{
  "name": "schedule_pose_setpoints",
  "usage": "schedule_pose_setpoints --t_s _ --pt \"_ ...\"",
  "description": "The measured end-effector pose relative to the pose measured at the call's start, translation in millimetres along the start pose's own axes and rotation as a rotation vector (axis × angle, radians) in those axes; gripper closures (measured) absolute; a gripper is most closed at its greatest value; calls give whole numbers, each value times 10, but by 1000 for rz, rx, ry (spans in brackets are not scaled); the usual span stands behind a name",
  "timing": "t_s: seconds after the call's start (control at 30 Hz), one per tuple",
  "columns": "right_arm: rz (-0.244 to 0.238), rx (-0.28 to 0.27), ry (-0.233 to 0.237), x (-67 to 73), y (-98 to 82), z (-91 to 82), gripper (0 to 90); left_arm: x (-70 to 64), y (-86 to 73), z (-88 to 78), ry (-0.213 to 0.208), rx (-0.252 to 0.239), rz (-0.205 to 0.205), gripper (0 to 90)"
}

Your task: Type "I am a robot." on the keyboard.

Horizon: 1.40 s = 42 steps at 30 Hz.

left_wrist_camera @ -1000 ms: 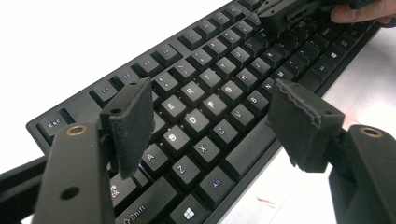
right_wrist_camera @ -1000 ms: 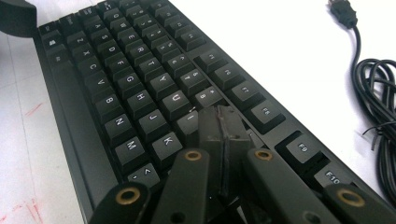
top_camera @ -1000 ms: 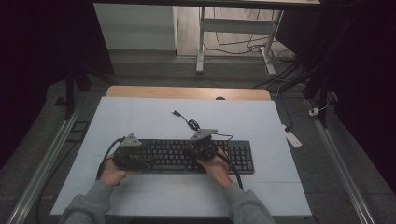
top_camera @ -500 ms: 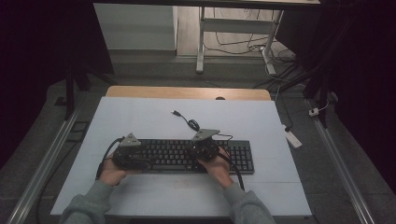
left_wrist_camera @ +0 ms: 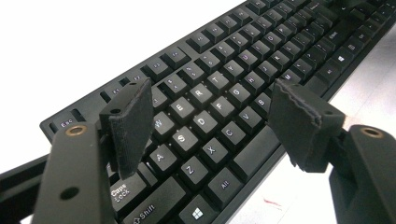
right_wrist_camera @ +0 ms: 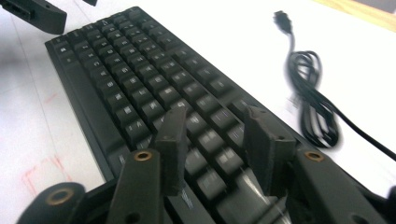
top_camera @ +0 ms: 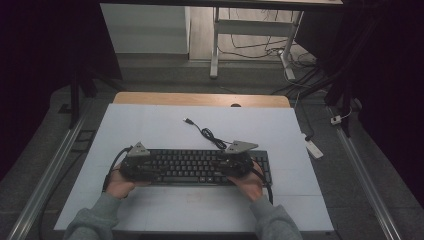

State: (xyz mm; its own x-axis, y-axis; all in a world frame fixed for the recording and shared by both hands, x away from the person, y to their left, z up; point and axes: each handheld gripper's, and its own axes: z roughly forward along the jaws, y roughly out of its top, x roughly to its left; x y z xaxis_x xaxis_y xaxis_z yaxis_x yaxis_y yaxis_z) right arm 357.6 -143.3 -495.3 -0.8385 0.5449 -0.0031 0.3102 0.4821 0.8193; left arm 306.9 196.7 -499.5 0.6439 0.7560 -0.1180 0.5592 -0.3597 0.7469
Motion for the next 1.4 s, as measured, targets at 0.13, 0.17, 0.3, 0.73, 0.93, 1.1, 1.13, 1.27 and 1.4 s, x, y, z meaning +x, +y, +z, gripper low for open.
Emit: schedule_pose_setpoints --t_s 0.13,0.17,0.3,0.73,0.93,1.1,1.13,1.27,1.4 --pt "4 3 -29 -42 -107 -174 559 12 -4 5 0 3 -4 314" --pt "7 2 -37 -54 -136 -220 555 15 -4 5 0 4 -4 314" --pt "28 -11 -65 -109 -254 -392 539 21 -4 10 1 6 -12 314" --pt "60 -18 -105 -211 -486 -695 527 60 -3 6 -1 -1 -48 315" --pt "54 -16 -103 -199 -509 -711 523 91 -5 -2 7 -3 -74 314" --pt "57 -23 -103 -204 -512 -726 523 97 -2 2 17 -6 -85 339" --pt "57 -21 -102 -203 -512 -722 523 94 0 6 17 -8 -86 354" --pt "49 -18 -103 -194 -502 -713 522 74 9 2 3 -21 -62 487" --pt "50 -22 -103 -192 -496 -715 522 40 27 3 -13 -41 -38 638"
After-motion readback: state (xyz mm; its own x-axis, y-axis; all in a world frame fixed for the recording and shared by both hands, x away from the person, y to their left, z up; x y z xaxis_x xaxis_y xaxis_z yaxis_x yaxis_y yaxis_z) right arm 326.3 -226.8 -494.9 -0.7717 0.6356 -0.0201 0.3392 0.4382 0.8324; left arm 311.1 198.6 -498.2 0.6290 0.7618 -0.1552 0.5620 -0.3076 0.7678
